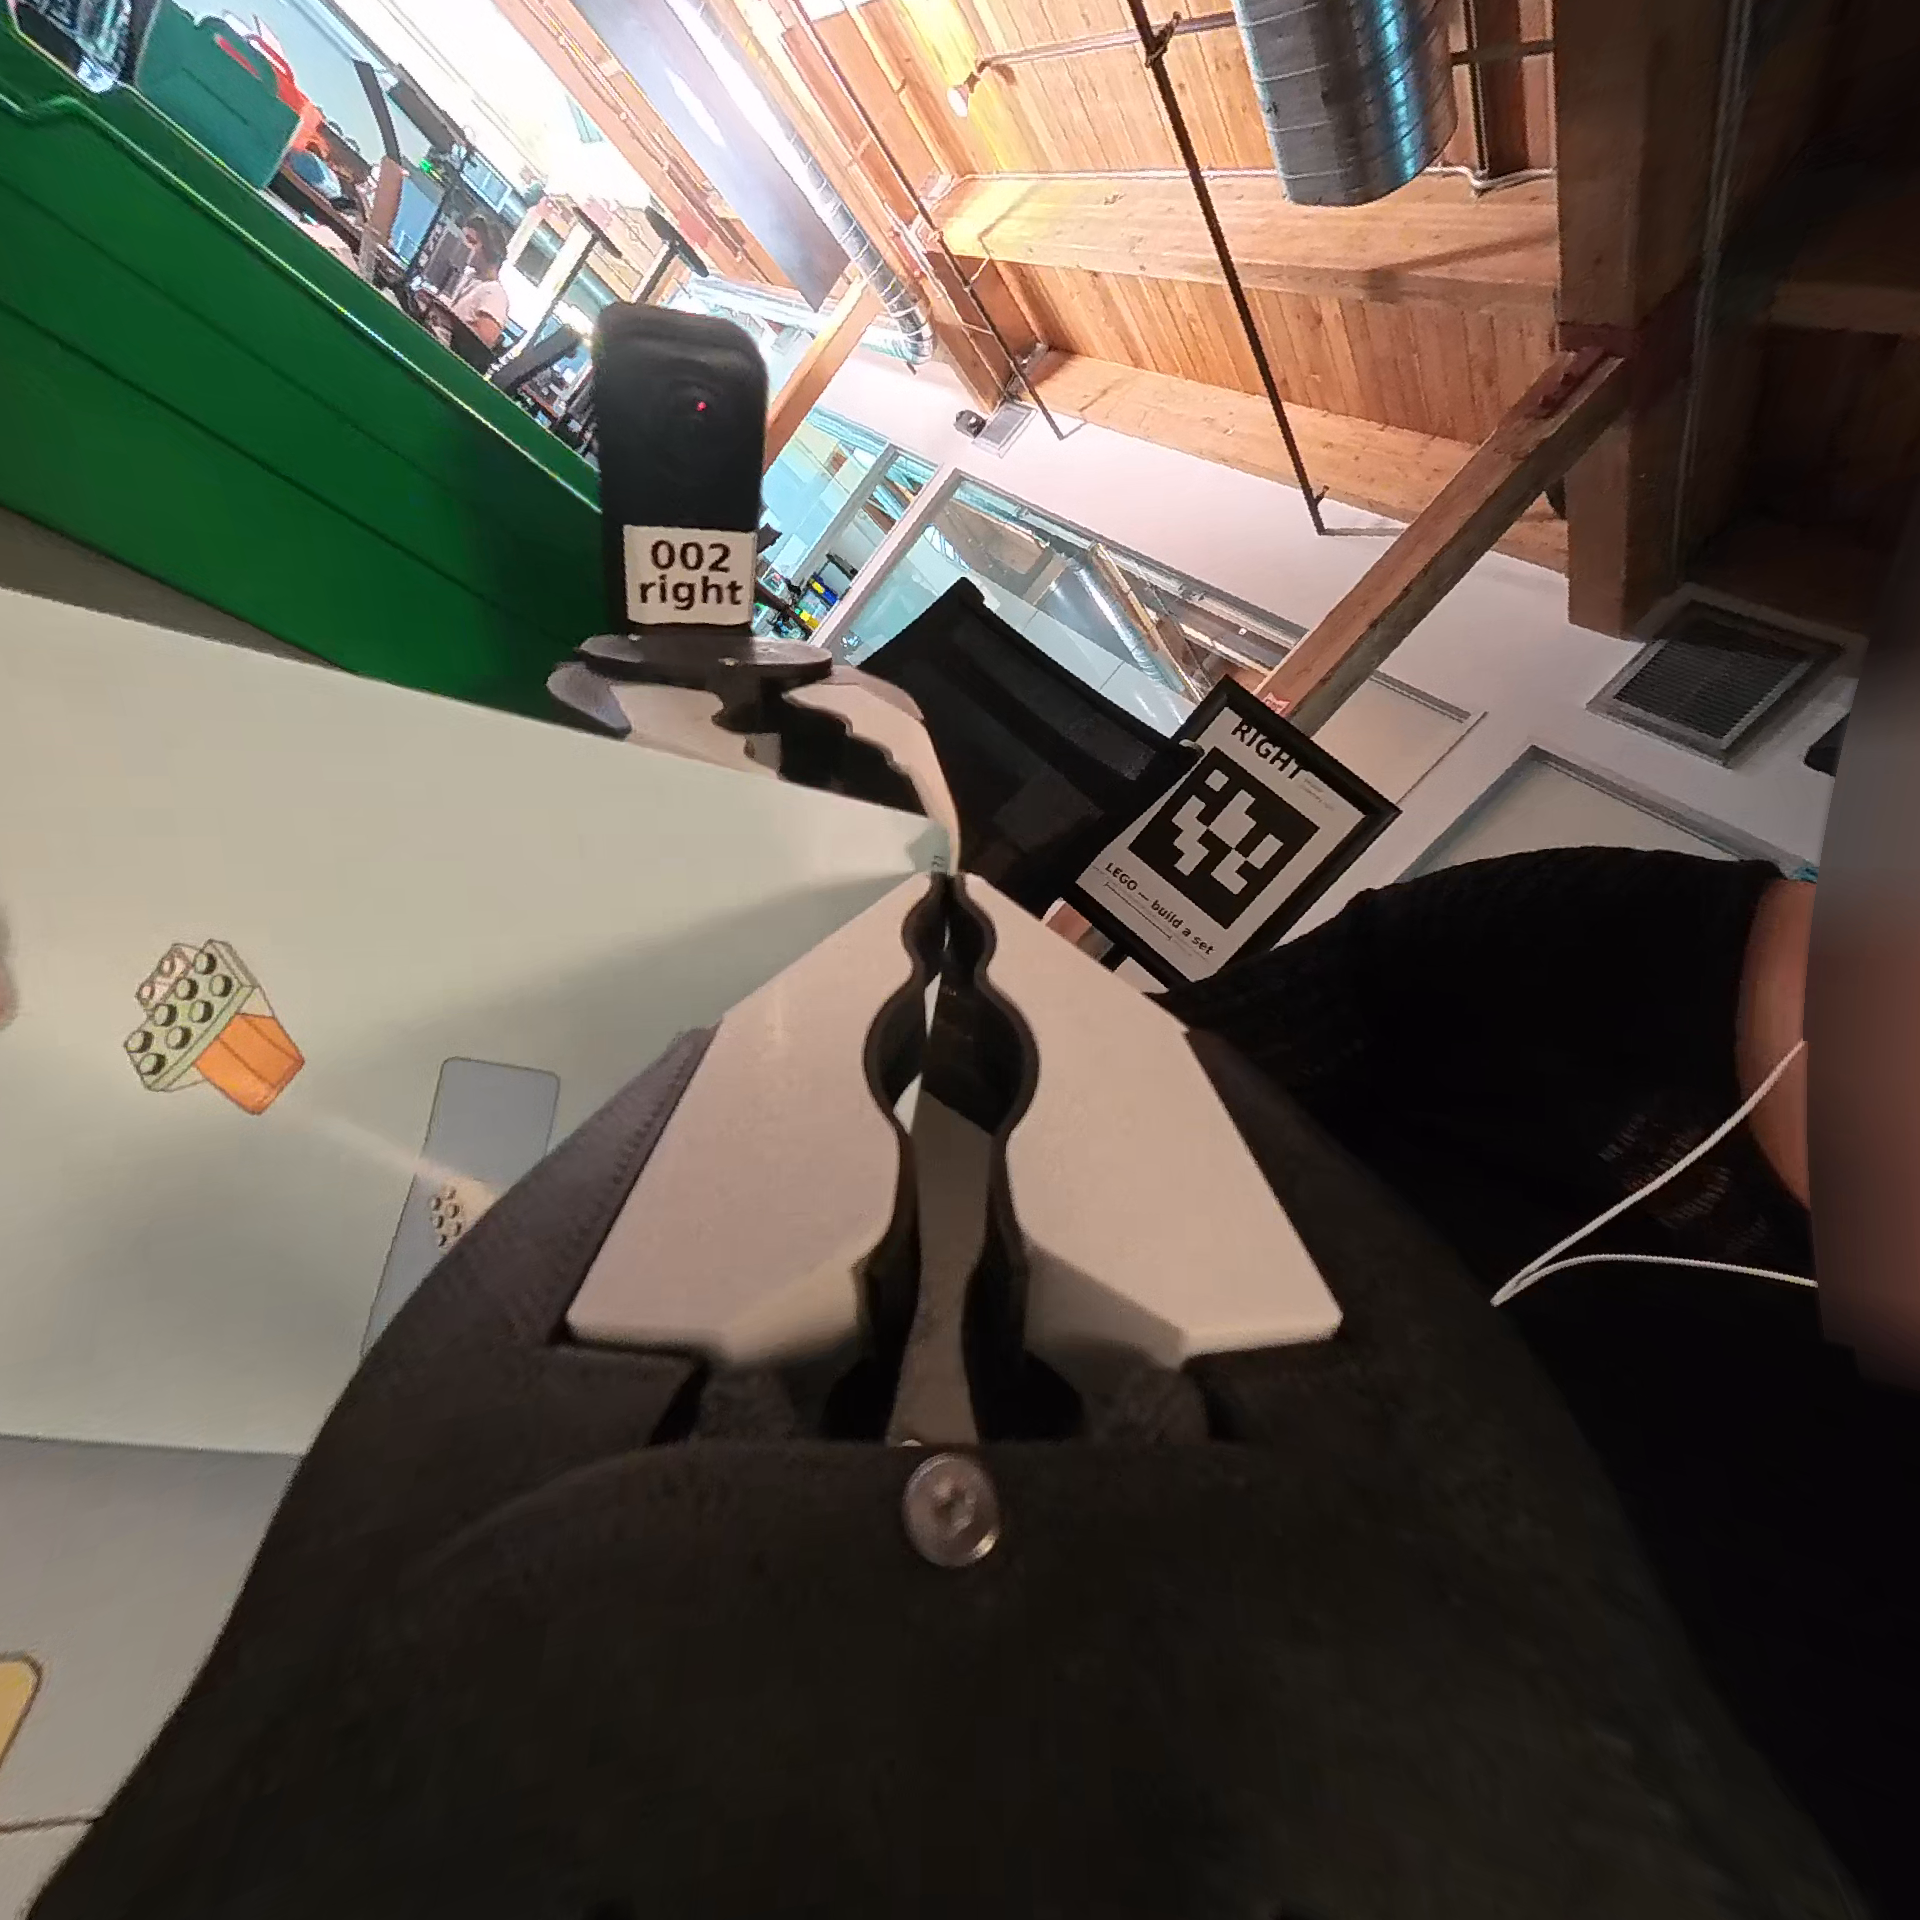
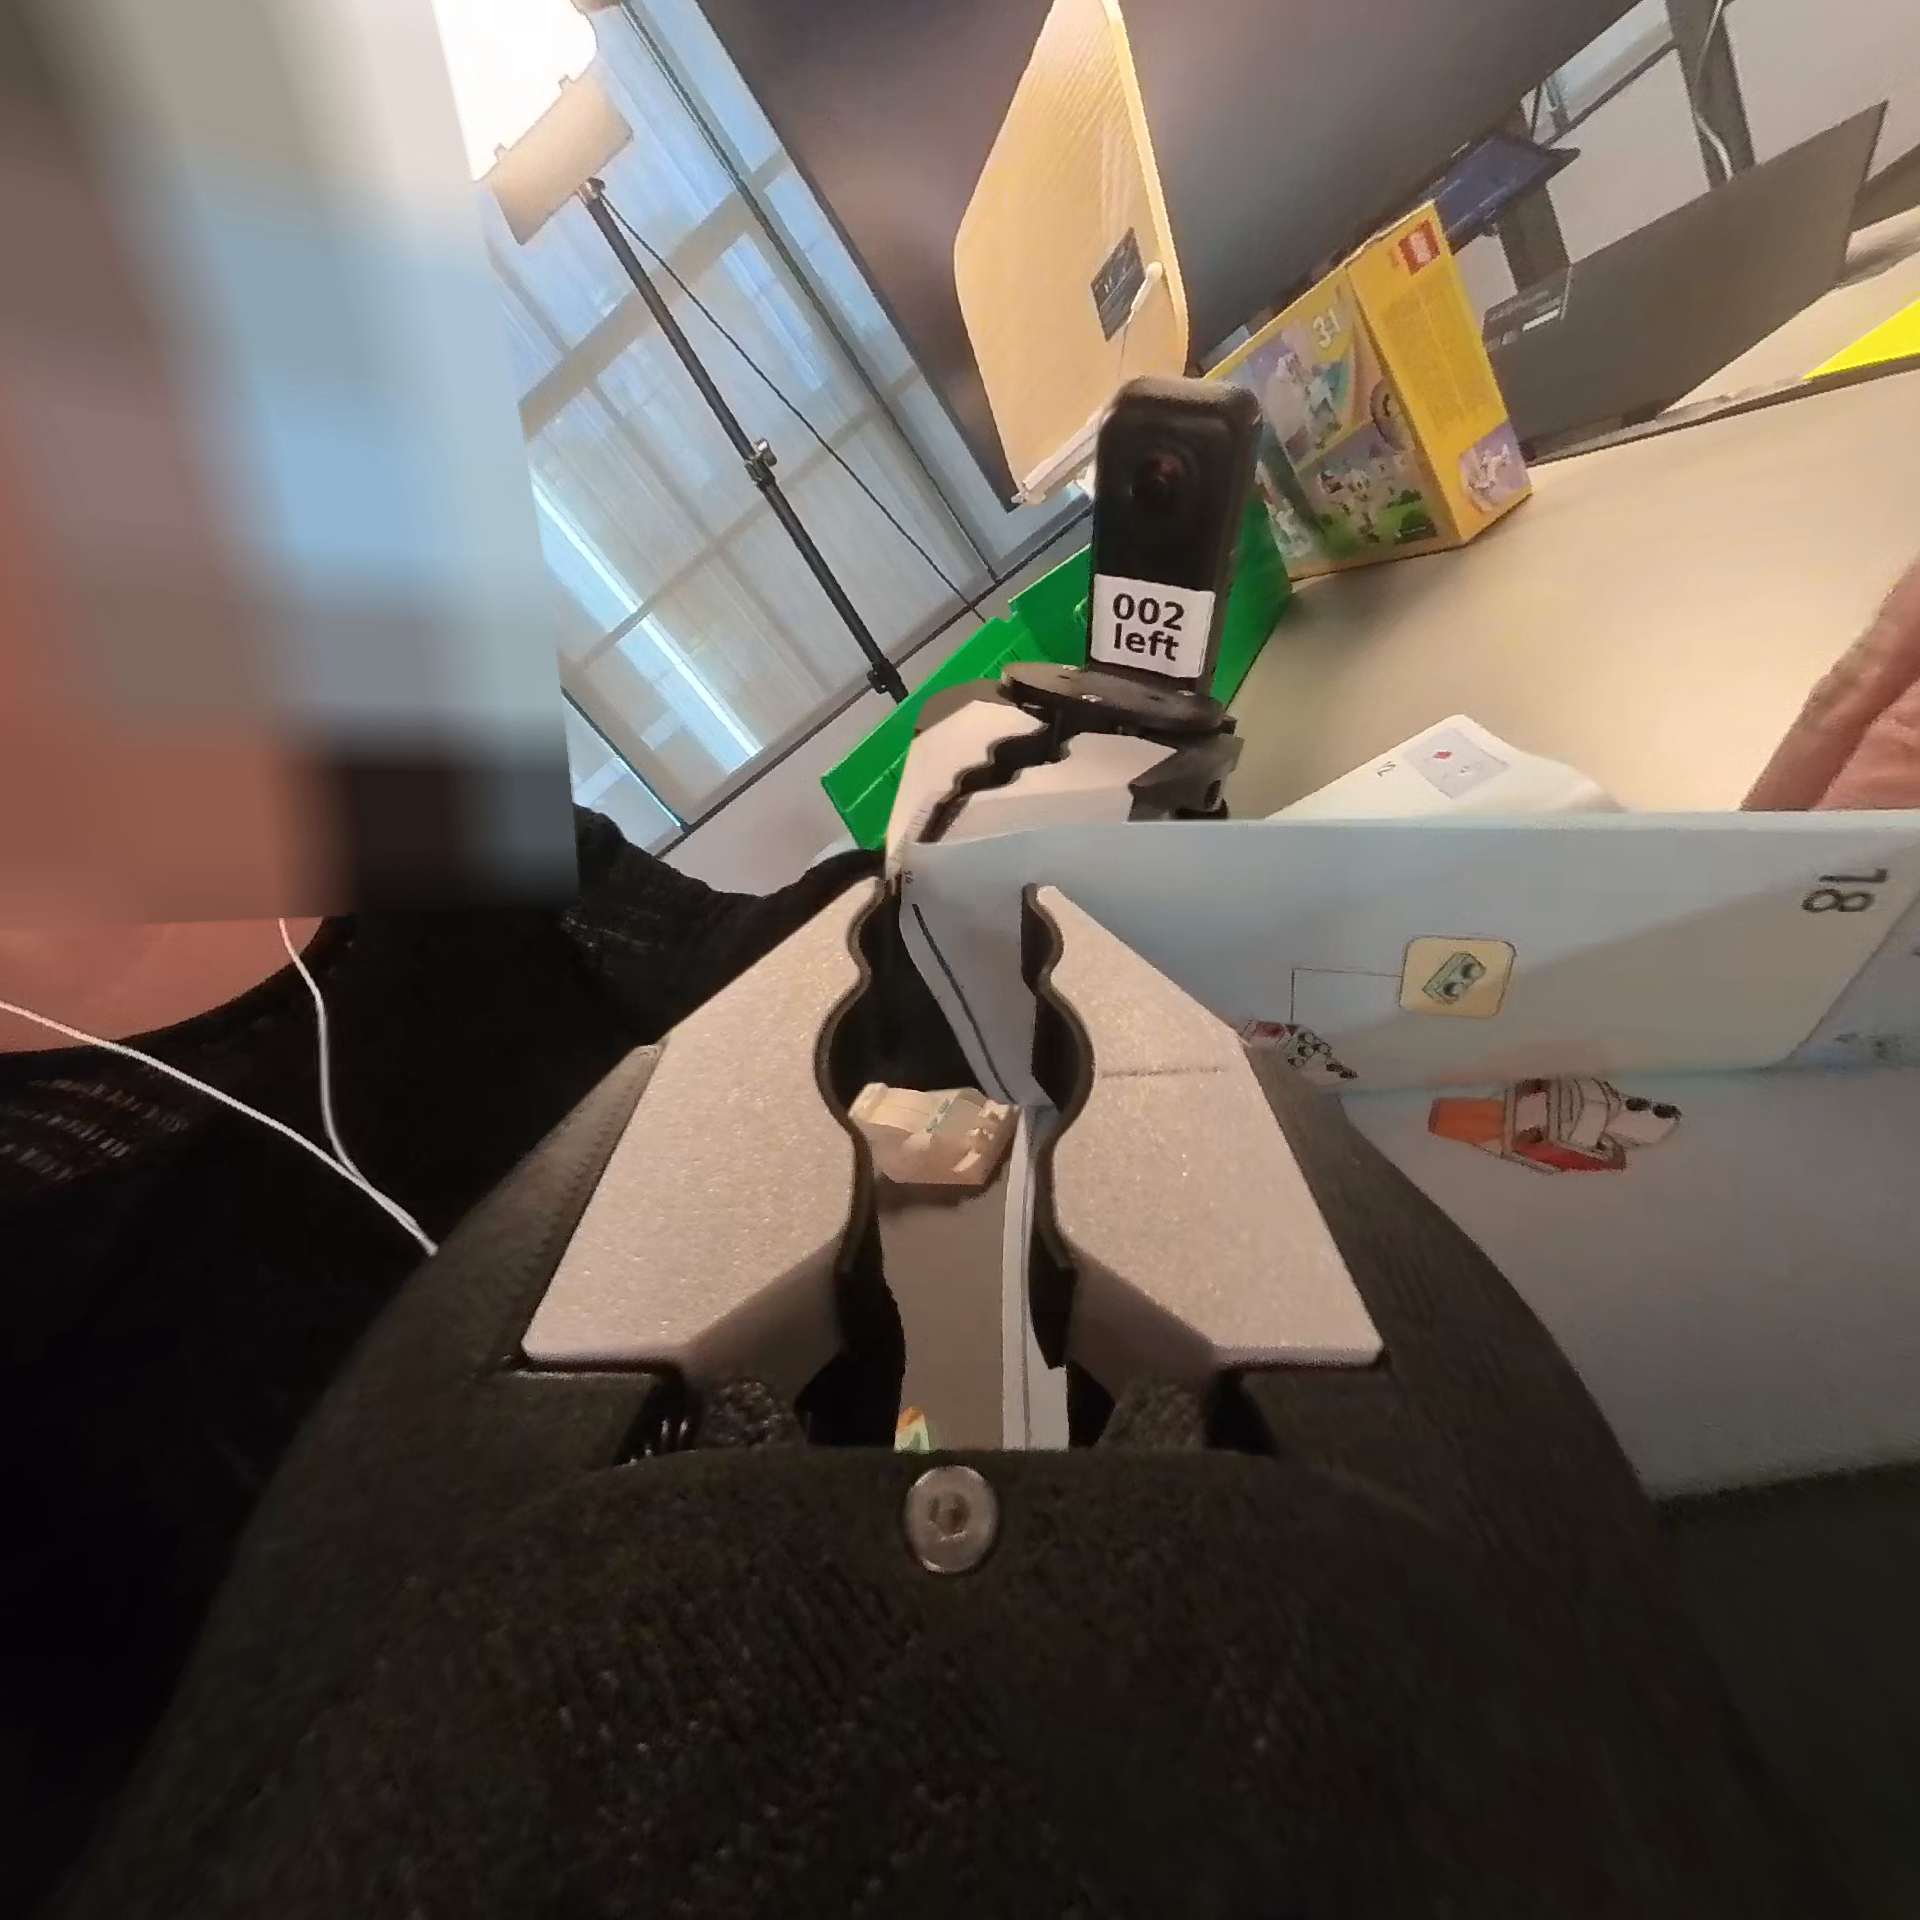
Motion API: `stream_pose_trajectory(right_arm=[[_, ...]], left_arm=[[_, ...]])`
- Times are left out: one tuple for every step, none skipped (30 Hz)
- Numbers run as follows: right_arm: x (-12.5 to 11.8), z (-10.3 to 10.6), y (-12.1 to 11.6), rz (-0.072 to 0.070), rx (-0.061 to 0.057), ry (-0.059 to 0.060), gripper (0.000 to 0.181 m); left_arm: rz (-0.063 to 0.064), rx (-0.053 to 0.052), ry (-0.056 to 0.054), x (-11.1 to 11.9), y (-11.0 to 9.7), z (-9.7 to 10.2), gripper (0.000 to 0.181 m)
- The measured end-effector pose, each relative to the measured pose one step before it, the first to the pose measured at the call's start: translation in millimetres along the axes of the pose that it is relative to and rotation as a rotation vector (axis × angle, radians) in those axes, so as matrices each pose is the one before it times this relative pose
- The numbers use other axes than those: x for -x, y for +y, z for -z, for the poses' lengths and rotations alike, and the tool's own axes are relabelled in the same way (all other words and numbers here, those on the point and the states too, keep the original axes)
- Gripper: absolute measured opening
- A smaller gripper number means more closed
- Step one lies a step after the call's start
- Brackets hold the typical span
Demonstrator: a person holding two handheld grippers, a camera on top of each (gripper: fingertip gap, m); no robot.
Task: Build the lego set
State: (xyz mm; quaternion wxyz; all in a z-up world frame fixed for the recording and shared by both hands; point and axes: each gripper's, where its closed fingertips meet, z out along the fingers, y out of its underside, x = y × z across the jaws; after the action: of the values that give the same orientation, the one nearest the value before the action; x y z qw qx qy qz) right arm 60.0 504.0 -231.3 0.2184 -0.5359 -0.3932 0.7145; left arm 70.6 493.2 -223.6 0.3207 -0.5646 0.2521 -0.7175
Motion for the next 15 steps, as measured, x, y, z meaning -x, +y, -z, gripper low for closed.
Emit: stream_pose_trajectory(right_arm=[[-0.24,1.32,-0.52,0.0054,-0.0001,0.0081,0.023],[-0.11,1.39,-0.59,0.0036,-0.0003,0.0065,0.023],[-0.17,1.41,-0.56,0.0026,-0.0008,0.0059,0.023],[-0.41,1.18,-0.75,0.0021,-0.0021,0.0065,0.023],[-0.59,1.09,-0.58,0.0013,-0.0015,0.0063,0.023],[-0.65,0.76,0.02,0.0003,0.0012,0.0063,0.023],[-0.65,0.66,0.36,-0.0001,0.0038,0.0059,0.023],[-0.36,0.45,0.47,0.0003,0.0045,0.0046,0.023],[-0.41,0.22,0.42,0.0007,0.0037,0.0039,0.023],[-0.34,0.12,0.33,0.0003,0.0038,0.0039,0.023],[-0.31,0.04,0.78,-0.0006,0.0056,0.0034,0.023],[-0.38,0.16,0.90,-0.0007,0.0069,0.0035,0.023],[-0.22,0.27,0.79,0.0004,0.0068,0.0045,0.023],[-0.07,0.66,0.45,0.0025,0.0057,0.0046,0.023],[0.07,0.97,0.16,0.0042,0.0038,0.0051,0.023]], left_arm=[[0.0000,0.0022,-0.0019,0.32,0.36,-0.14,0.000],[0.0004,0.0021,-0.0016,0.25,0.36,-0.24,0.000],[0.0002,0.0017,-0.0019,0.28,0.28,-0.07,0.000],[-0.0002,0.0012,-0.0035,0.54,0.22,-0.21,0.000],[-0.0001,0.0016,-0.0045,0.61,0.20,-0.20,0.000],[0.0004,0.0020,-0.0049,0.77,0.27,-0.15,0.000],[-0.0010,0.0015,-0.0007,0.15,0.35,-0.28,0.000],[-0.0024,0.0019,0.0029,-0.62,0.28,-0.13,0.000],[-0.0025,0.0010,0.0014,-0.27,0.15,-0.17,0.000],[-0.0021,0.0004,0.0016,-0.34,0.06,-0.11,0.000],[-0.0006,0.0014,-0.0014,0.12,0.22,-0.12,0.000],[0.0001,0.0010,-0.0017,0.26,0.17,-0.13,0.000],[-0.0002,0.0001,-0.0029,0.43,0.04,-0.09,0.000],[-0.0002,-0.0001,-0.0022,0.33,0.00,-0.10,0.000],[0.0004,0.0000,-0.0012,0.21,0.08,0.02,0.000]])
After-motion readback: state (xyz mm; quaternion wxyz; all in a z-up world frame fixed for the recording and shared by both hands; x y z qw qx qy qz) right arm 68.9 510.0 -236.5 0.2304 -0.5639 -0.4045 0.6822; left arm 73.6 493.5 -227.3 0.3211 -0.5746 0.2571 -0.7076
